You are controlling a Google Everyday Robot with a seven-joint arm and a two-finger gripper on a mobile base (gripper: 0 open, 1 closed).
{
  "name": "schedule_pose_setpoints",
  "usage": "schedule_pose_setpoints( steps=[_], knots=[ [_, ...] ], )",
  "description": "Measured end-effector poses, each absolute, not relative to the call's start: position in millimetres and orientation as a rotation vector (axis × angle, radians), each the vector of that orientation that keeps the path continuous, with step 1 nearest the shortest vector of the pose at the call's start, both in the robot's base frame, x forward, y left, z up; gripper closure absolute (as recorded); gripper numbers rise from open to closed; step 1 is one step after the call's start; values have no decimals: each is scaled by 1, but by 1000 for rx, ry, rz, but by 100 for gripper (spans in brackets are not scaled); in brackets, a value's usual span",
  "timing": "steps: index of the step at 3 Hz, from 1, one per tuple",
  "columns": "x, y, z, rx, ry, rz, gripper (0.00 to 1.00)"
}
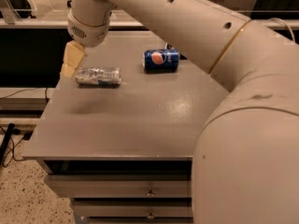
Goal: Place redbull can upright
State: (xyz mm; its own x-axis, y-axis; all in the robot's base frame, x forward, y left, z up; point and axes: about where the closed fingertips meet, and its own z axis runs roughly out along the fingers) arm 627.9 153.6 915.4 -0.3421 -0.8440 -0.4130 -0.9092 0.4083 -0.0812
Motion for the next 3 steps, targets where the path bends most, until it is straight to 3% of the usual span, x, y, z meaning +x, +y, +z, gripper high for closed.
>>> schedule_pose_setpoints(
  steps=[3],
  knots=[
    [663, 169, 868, -1641, 2269, 212, 0]
  ],
)
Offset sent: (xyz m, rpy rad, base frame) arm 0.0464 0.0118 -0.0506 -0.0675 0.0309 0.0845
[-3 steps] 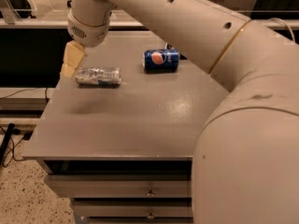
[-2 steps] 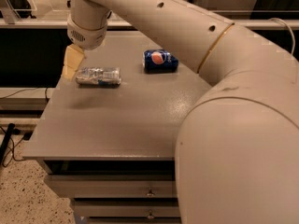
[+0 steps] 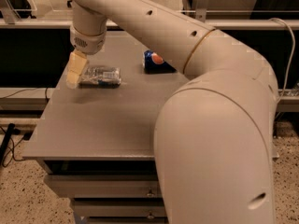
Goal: Place redbull can upright
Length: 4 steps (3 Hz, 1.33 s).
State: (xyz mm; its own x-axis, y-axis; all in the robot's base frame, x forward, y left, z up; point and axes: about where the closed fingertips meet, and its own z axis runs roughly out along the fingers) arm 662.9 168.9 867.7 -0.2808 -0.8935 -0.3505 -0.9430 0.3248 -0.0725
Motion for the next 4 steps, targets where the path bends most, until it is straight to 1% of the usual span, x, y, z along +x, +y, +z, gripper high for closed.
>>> schedule_pose_setpoints(
  steps=[1, 3, 4],
  knots=[
    [665, 172, 850, -1704, 2281, 222, 4],
    [666, 169, 835, -1715, 2319, 242, 50],
    [659, 162, 862, -1664, 2277, 300, 81]
  ],
)
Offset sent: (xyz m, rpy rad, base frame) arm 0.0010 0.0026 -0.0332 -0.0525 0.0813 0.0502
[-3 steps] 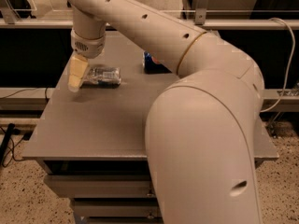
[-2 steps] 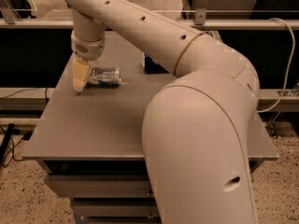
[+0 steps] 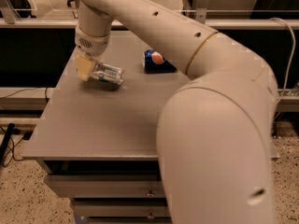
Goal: Place redbull can upright
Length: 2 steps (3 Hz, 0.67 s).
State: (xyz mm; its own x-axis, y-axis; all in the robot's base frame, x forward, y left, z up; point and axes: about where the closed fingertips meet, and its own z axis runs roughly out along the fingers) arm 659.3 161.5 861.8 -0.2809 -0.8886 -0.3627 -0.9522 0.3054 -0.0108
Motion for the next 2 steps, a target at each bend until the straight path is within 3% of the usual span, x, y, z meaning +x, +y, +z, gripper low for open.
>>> schedule_pose_setpoints(
  steps=[1, 2],
  knots=[
    [648, 142, 896, -1579, 2202, 371, 100],
    [625, 132, 922, -1533, 2048, 505, 100]
  ],
)
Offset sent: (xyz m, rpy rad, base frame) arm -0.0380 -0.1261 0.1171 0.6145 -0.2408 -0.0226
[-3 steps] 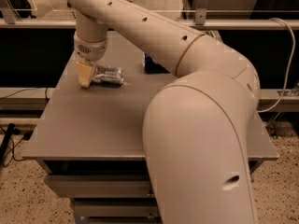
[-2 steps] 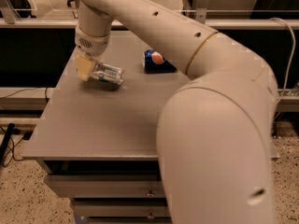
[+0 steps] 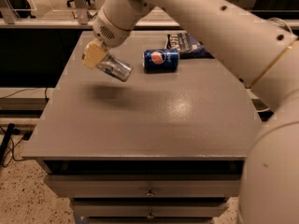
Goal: Place redbull can upright
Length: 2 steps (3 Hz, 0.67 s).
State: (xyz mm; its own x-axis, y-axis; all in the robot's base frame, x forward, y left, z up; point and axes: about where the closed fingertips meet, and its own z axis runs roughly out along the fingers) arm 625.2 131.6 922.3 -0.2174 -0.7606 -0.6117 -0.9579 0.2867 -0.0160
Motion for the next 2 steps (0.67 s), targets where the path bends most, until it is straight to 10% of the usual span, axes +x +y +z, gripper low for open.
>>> schedule_pose_setpoints(
  steps=[2],
  knots=[
    [604, 81, 959, -1305, 1646, 777, 100]
  ],
)
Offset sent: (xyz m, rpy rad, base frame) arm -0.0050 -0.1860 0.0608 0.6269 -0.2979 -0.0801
